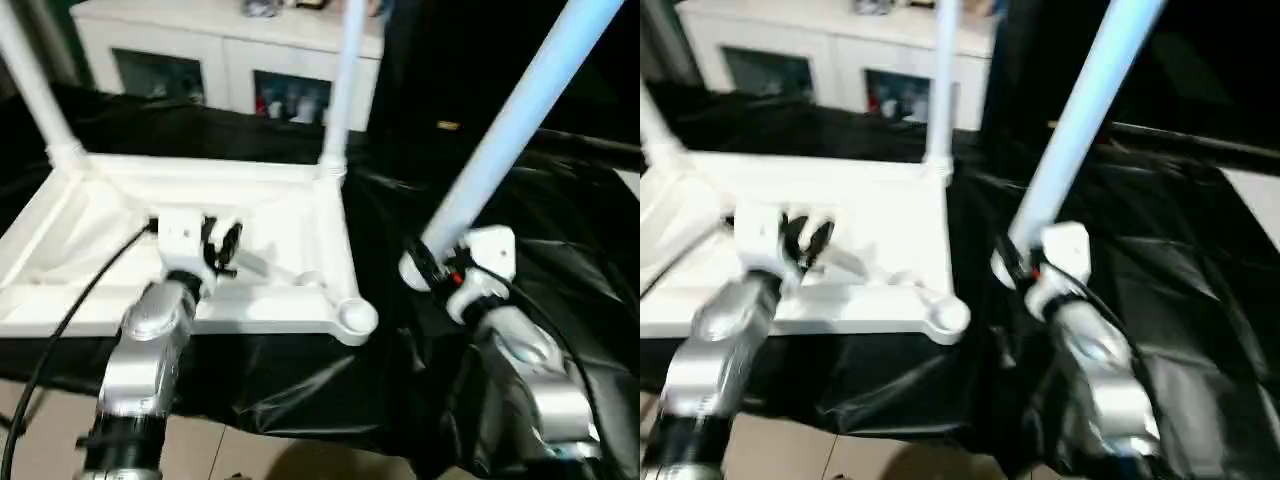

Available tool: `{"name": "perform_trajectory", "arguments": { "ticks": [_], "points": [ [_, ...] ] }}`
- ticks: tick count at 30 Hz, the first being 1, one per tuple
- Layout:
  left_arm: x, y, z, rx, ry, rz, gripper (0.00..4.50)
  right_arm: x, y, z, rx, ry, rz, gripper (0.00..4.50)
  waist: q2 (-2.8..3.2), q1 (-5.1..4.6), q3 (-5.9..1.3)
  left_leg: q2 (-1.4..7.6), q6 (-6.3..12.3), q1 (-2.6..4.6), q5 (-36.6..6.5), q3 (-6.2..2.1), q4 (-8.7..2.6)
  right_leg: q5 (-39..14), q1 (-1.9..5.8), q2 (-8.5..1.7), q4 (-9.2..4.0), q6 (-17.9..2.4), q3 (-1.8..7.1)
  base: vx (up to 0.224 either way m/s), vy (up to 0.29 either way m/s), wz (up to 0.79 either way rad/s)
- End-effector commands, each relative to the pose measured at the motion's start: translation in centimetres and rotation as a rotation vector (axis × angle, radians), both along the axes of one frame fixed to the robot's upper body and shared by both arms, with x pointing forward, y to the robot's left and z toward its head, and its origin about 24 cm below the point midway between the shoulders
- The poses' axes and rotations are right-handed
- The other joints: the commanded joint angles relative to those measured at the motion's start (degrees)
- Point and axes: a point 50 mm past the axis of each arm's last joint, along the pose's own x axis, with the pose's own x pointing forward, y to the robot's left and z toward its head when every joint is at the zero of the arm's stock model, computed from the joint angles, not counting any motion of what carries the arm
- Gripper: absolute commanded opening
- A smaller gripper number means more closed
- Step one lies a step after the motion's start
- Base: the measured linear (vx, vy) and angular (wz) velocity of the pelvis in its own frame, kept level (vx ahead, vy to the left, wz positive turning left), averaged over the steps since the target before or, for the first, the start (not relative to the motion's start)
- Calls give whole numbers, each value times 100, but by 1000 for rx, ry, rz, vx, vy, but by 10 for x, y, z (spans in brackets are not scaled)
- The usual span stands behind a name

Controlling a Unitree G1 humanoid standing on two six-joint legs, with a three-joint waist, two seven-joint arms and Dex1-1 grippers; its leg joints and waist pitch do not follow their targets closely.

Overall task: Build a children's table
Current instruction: Insert table leg to table base

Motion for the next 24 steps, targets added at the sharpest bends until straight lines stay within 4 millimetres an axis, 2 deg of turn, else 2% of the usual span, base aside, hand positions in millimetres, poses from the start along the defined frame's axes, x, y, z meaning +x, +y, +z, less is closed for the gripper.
{"name": "perform_trajectory", "arguments": {
  "ticks": [1,2,3,4,5,6,7,8,9,10,11,12,13,14,15,16,17,18,19,20,21,22,23,24],
  "points": [
    [-2,-4,4,4,-24,-19,214,0,-7,11,23,-52,-27,185,10,37,-269,458,687,44,-90,-56,-459,158,316,-864,-449,-1428,468,0,0,0],
    [-3,-4,2,3,-14,-15,214,-1,-8,11,30,-52,-35,185,-1,63,-252,446,713,29,-245,-41,-406,-144,332,-970,-541,-1449,541,-61,27,4],
    [-4,-4,1,3,-10,-14,214,0,-7,11,31,-52,-41,185,-44,149,-217,452,694,-17,-462,-69,-148,-970,391,-1356,-795,-1398,784,-61,27,4],
    [-4,-5,0,3,-9,-13,214,0,-6,12,33,-53,-45,185,-26,247,-207,534,531,-167,-537,-237,208,-1840,488,-1826,-998,-1280,1048,-63,68,-1],
    [-4,-7,2,2,-13,-21,214,1,-5,12,36,-57,-46,185,-33,254,-202,529,440,-289,-578,-331,365,-2142,532,-1941,-1032,-1236,1132,-55,132,-14],
    [-3,-8,3,3,-17,-27,214,2,-4,13,38,-60,-47,185,-11,264,-186,505,265,-298,-478,-435,329,-2498,480,-1786,-1016,-1216,963,-55,132,-14],
    [-1,-10,4,0,-20,-29,214,3,-3,13,43,-63,-51,185,46,236,-163,406,409,-204,-254,-376,-50,-2583,394,-1325,-953,-1182,663,-60,185,-13],
    [-1,-11,5,-1,-21,-30,214,4,-3,14,47,-64,-53,185,66,217,-169,344,623,-93,-265,-285,-290,-2532,301,-996,-877,-1066,513,-62,209,9],
    [0,-12,6,-2,-24,-31,214,4,-3,13,49,-65,-54,185,169,18,-226,325,1112,277,-366,-125,-576,-1961,53,-423,-538,-870,166,-62,209,9],
    [1,-13,7,3,-30,-35,214,5,-2,14,53,-67,-56,185,234,-252,-250,315,1688,498,-454,-188,-737,-1216,-196,38,-8,-561,-161,-62,245,18],
    [1,-14,8,7,-32,-37,214,5,-1,14,55,-68,-56,185,265,-285,-228,348,1864,478,-501,-163,-857,-978,-269,89,279,-385,-272,-70,245,8],
    [2,-14,9,22,-30,-28,214,6,0,14,59,-70,-55,185,212,-346,-228,479,2091,349,-475,-255,-945,-618,-244,38,489,-53,-334,-70,245,8],
    [4,-14,10,35,-28,-20,214,6,1,15,62,-71,-54,185,203,-310,-165,593,1815,263,-841,-211,-1002,-508,-240,-98,378,-17,-289,-87,188,5],
    [5,-16,14,49,-57,-19,214,7,3,14,65,-71,-54,185,74,-305,-189,632,1210,231,-1451,-252,-1013,-456,-70,-377,67,-159,-77,-85,129,0],
    [5,-16,14,49,-57,-19,214,7,3,14,65,-71,-54,185,-50,-247,-219,598,776,164,-1846,-227,-923,-645,15,-634,-174,-232,150,-85,129,0],
    [6,-18,16,63,-66,-26,214,6,3,14,66,-72,-54,185,36,-118,-120,551,-232,291,-2756,-301,-465,-2060,-182,-1127,-636,-843,464,-88,105,7],
    [6,-18,16,63,-66,-28,214,6,3,14,66,-72,-54,185,90,-171,-139,615,-525,326,-2942,-454,-473,-2365,-94,-1028,-611,-867,351,-92,111,-4],
    [7,-20,16,64,-66,-37,214,6,3,14,67,-73,-56,185,257,-364,-104,901,-1151,201,-3897,-739,-922,-1874,51,-423,-368,-456,87,-92,111,-4],
    [7,-21,16,65,-65,-45,214,6,3,14,68,-74,-59,185,376,-426,-142,1145,-1404,63,-4497,-942,-1365,-807,173,-180,236,-50,-63,-97,113,-21],
    [7,-23,16,73,-66,-54,214,6,2,14,70,-75,-64,185,418,-402,-152,1119,-1443,97,-4512,-926,-1428,-487,86,-40,418,32,-142,-104,59,8],
    [8,-24,16,47,-62,-51,214,6,1,14,71,-75,-69,185,520,-315,-143,1024,-1661,13,-4346,-713,-1494,-215,-48,103,648,13,-250,-104,59,8],
    [9,-23,18,55,-66,-43,214,6,1,14,72,-75,-73,185,492,-349,-185,944,-1554,55,-4205,-664,-1416,-202,-36,98,602,16,-275,-83,-23,12],
    [9,-23,18,63,-69,-36,214,6,0,14,72,-74,-75,185,496,-362,-237,740,-1306,69,-4020,-648,-1381,-362,41,29,445,-32,-229,-74,-77,-7],
    [10,-23,19,67,-70,-33,214,6,0,14,72,-74,-76,185,402,-354,-323,582,-1057,139,-3507,-640,-1245,-461,59,-174,103,-116,-63,-74,-77,-7]
  ]
}}
